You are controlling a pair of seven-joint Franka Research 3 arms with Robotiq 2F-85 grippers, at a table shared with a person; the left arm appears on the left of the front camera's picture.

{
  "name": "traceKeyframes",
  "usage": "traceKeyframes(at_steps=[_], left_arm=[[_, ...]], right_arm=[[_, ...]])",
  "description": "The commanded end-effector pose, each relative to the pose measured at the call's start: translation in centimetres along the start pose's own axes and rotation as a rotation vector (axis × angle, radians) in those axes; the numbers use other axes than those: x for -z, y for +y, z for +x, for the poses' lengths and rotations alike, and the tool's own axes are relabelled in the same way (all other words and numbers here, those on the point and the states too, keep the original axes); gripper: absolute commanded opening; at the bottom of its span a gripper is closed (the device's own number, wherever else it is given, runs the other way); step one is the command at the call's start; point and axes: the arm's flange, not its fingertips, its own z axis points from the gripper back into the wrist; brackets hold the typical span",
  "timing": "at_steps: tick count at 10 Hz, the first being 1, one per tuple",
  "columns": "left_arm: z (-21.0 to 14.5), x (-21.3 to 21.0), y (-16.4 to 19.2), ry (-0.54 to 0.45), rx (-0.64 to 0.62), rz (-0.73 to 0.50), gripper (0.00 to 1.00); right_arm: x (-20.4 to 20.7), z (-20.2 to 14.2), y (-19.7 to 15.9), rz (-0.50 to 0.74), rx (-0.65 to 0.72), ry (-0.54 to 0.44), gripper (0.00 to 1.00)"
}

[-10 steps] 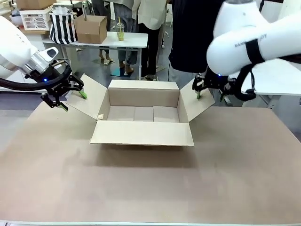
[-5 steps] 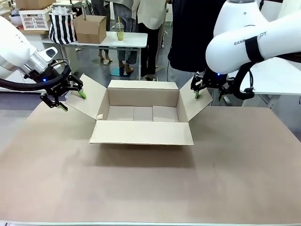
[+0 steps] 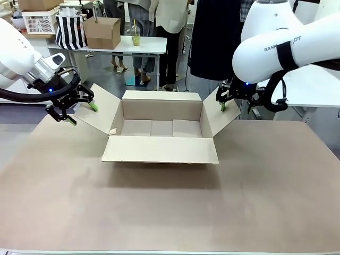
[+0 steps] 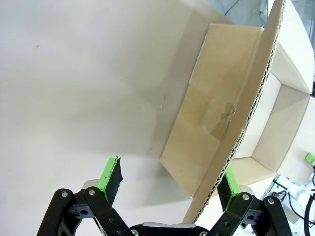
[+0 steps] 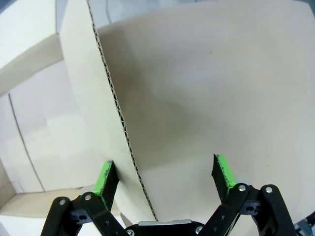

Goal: Pack the gift set into the box.
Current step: Lift both hands away from the flaps of the Package Box.

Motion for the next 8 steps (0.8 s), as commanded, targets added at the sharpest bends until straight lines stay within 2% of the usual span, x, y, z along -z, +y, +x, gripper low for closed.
traceKeyframes(at_steps=[1,8], left_arm=[[-0.23,-0.2,-0.02,-0.006,-0.009,0.015,1.0],[-0.23,-0.2,-0.02,-0.006,-0.009,0.015,1.0]], right_arm=[[-0.12,0.27,0.32,-0.027,0.027,-0.012,1.0],[-0.12,0.27,0.32,-0.027,0.027,-0.012,1.0]])
